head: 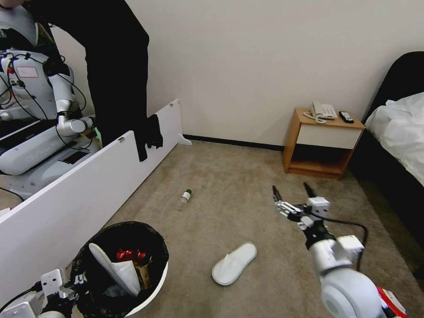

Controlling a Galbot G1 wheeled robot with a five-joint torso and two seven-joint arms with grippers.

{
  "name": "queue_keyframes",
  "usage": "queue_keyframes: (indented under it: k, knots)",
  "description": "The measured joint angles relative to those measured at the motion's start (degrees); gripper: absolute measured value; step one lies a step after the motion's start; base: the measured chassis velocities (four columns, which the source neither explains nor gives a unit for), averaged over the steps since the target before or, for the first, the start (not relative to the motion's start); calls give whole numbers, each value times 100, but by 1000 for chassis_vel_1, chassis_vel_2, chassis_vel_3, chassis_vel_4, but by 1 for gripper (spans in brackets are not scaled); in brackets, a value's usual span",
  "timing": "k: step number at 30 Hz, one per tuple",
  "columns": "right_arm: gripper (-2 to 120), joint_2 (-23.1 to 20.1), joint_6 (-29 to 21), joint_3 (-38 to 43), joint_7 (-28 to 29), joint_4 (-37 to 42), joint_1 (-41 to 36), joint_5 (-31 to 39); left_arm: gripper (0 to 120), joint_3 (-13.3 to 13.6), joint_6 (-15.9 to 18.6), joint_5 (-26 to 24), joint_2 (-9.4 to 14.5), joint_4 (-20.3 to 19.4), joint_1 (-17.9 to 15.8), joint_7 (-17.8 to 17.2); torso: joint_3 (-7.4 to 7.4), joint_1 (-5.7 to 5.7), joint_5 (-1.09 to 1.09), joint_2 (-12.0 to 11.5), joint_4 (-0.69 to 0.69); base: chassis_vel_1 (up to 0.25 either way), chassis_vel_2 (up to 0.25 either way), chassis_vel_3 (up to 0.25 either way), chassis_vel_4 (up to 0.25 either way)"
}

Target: Pick up the trash bin, then pick up the garbage from the floor and place it into the trash bin.

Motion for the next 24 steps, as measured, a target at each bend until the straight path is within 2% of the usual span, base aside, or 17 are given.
queue_keyframes:
  k: [5,10,13,24]
  knots:
    - [100,-105,-289,-614,289,-229,465,515,2,-1,2,11,-2,76,-56,10,0,0,0,0,-3,0,0,0,0]
    - [100,-34,-577,-1517,624,-557,1062,1070,2,1,2,62,-32,170,-93,23,0,0,0,0,-1,0,0,0,0]
    - [100,7,-740,-1799,779,-617,1236,1377,2,1,2,74,-27,197,-103,27,0,0,0,0,0,0,0,0,0]
    - [100,18,-1280,-2185,1303,-709,1525,2282,2,-25,20,-11,122,342,-207,2,0,0,0,0,-2,0,0,0,0]
